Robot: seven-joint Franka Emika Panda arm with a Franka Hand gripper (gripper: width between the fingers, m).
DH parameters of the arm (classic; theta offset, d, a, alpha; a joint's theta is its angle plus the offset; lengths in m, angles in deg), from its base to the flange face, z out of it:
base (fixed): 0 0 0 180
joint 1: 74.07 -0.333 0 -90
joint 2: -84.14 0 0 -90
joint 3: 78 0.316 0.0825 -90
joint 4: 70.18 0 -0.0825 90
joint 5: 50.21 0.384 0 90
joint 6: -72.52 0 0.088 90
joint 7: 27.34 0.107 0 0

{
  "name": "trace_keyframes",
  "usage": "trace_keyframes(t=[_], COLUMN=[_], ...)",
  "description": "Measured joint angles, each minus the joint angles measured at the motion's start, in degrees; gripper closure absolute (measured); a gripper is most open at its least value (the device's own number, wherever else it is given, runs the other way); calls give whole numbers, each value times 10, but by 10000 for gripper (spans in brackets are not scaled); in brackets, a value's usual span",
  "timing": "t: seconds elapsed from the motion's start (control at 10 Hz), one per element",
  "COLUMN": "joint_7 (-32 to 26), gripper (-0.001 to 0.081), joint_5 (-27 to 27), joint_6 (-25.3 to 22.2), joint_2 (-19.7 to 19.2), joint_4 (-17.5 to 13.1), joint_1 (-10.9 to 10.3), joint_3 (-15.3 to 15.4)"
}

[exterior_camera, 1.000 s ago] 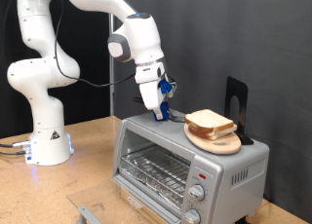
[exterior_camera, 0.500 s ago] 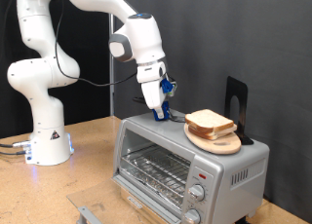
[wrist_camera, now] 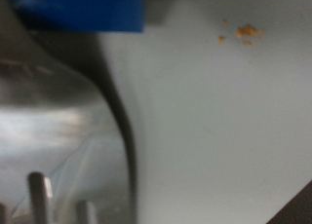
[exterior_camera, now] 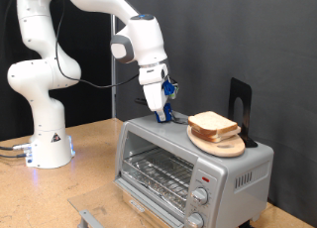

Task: Make a piece of toast with the oven

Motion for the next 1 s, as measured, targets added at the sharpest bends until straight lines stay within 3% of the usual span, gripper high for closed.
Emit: trace_keyframes(t=[0.1, 0.2, 0.3, 0.4, 0.5, 1.0], joint_7=[0, 1, 1, 2, 5, 17], gripper=[118, 118, 254, 254, 331, 330], joint_5=[0, 0, 0, 0, 0, -4], joint_6=[0, 0, 0, 0, 0, 0], joint_2=[1, 2, 3, 4, 5, 5], joint_4=[1, 2, 4, 4, 5, 5], joint_1=[0, 0, 0, 0, 0, 2], joint_3=[0, 1, 2, 3, 3, 3])
